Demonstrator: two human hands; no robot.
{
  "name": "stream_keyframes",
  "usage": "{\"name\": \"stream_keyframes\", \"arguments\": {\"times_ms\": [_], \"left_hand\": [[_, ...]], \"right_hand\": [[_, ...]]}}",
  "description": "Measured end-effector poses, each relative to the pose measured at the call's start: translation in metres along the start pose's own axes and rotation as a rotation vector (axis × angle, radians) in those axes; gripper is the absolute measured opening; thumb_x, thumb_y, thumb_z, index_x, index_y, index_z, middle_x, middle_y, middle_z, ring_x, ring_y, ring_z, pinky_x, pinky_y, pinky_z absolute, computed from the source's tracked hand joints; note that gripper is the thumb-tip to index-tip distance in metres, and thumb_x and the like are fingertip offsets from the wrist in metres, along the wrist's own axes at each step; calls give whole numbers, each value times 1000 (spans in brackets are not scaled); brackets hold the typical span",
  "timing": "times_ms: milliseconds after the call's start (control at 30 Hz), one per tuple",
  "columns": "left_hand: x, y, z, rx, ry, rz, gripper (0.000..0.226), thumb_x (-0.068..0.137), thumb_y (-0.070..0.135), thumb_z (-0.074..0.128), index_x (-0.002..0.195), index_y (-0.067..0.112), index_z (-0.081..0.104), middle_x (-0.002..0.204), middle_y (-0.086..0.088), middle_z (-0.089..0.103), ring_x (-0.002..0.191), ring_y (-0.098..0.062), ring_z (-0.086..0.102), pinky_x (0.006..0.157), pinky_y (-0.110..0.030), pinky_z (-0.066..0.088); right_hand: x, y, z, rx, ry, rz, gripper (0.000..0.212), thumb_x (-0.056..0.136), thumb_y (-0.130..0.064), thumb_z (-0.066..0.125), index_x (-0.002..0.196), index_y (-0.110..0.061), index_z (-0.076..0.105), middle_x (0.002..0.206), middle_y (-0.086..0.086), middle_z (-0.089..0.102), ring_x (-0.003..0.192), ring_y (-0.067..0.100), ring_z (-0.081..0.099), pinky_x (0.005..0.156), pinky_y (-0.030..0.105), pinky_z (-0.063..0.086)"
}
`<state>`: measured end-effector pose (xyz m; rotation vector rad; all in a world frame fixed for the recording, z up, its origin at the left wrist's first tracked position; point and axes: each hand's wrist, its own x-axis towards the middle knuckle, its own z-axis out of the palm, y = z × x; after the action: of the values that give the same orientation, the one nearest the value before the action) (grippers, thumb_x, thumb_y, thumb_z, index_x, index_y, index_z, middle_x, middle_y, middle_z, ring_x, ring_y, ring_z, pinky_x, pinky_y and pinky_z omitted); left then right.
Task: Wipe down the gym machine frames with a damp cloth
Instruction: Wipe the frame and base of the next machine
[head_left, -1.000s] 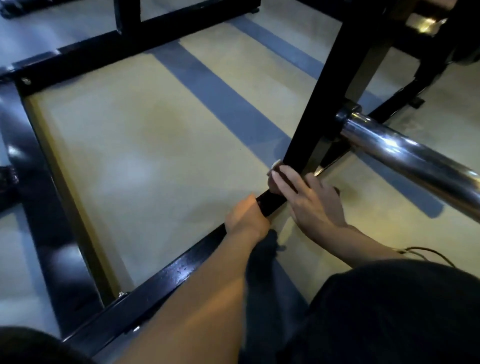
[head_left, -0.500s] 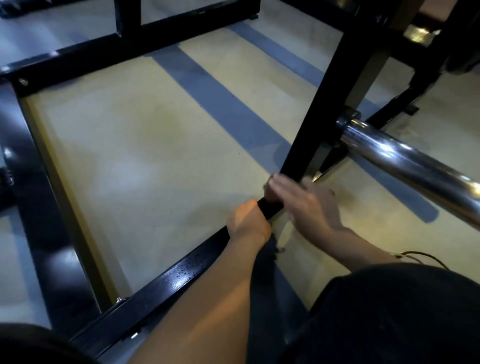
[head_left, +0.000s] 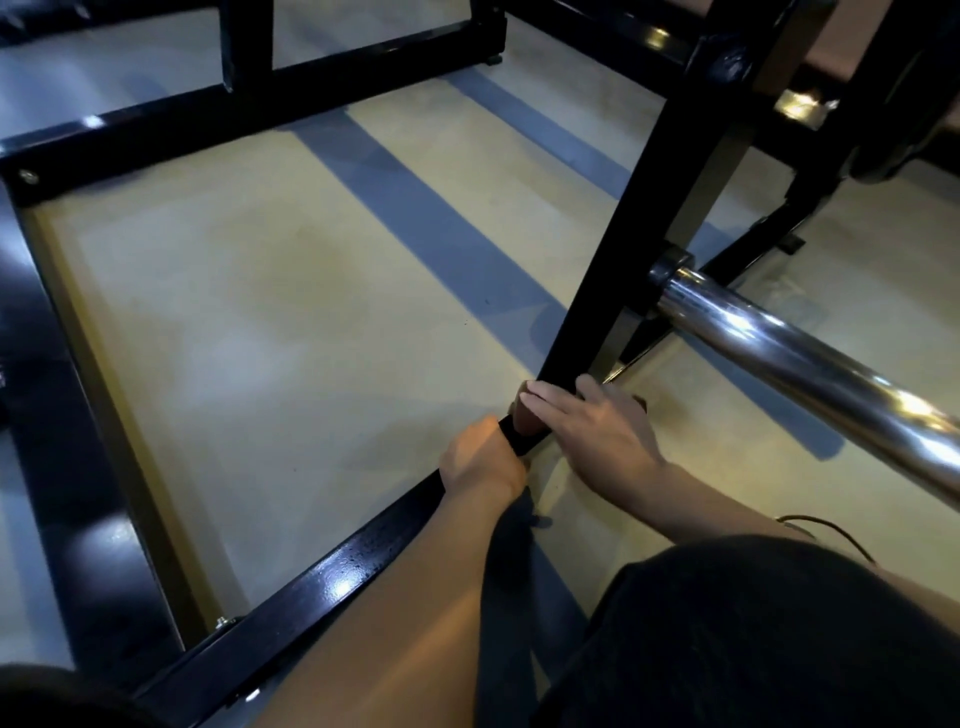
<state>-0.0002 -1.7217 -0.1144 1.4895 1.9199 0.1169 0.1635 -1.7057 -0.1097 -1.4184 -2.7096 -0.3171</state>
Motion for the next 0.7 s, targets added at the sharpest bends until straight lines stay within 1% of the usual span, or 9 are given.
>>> {"name": "stream_keyframes", "arguments": {"times_ms": [67,133,200,267,400,500,600,667,700], "left_hand": [[1,2,0,-18,-20,-33,23,88,31,67,107,22,61,109,-5,68,104,-31,66,81,-35,52],[2,8,2,-19,-26,-70,33,89,38,66,116,21,58,118,-6,65,116,-31,62,96,-37,48],[1,14,4,12,-33,-106,48,92,48,63,127,18,51,130,-7,58,126,-30,53,106,-39,38],[0,16,7,30,-32,-120,49,92,48,63,129,19,50,133,-7,57,129,-30,51,108,-40,34],[0,13,0,-33,-71,-91,27,86,35,66,109,22,60,115,-5,66,115,-30,60,101,-40,38],[0,15,-10,-85,-132,-116,24,87,38,66,102,22,56,122,-5,65,118,-30,59,98,-37,39],[1,27,-15,-183,-144,-172,65,85,54,69,135,20,45,140,-6,54,133,-32,48,112,-41,35],[1,40,-21,-215,-110,-114,84,81,58,70,148,22,35,149,-6,48,140,-33,41,117,-47,29],[0,47,-24,-231,-95,-67,90,80,57,71,153,25,29,154,-5,44,143,-32,39,119,-49,28]], "right_hand": [[17,12,-38,7,105,69,68,68,-9,86,132,-22,68,137,-4,67,86,29,62,65,37,51],[34,31,-78,-7,259,140,56,80,-18,81,134,-21,67,138,-5,67,86,31,60,66,38,49],[45,44,-91,-77,322,223,53,89,-24,74,140,-21,62,143,-5,63,89,32,58,71,40,47],[42,32,-78,-128,296,226,53,88,-23,74,140,-22,62,144,-6,62,87,30,58,68,38,42],[18,11,-35,-180,79,-14,66,63,-19,93,127,-22,73,131,-5,70,85,25,62,60,34,44],[31,26,-67,-185,156,17,59,69,-17,87,127,-22,72,130,-6,70,87,25,55,61,32,38],[52,50,-111,-169,315,224,53,88,-19,75,140,-22,62,140,-7,63,92,29,50,69,37,44],[57,51,-123,-134,366,347,53,93,-24,71,144,-25,58,144,-10,59,97,29,49,73,40,46],[55,45,-120,-127,353,341,55,91,-23,73,143,-26,58,145,-11,58,97,28,48,71,40,46]]}}
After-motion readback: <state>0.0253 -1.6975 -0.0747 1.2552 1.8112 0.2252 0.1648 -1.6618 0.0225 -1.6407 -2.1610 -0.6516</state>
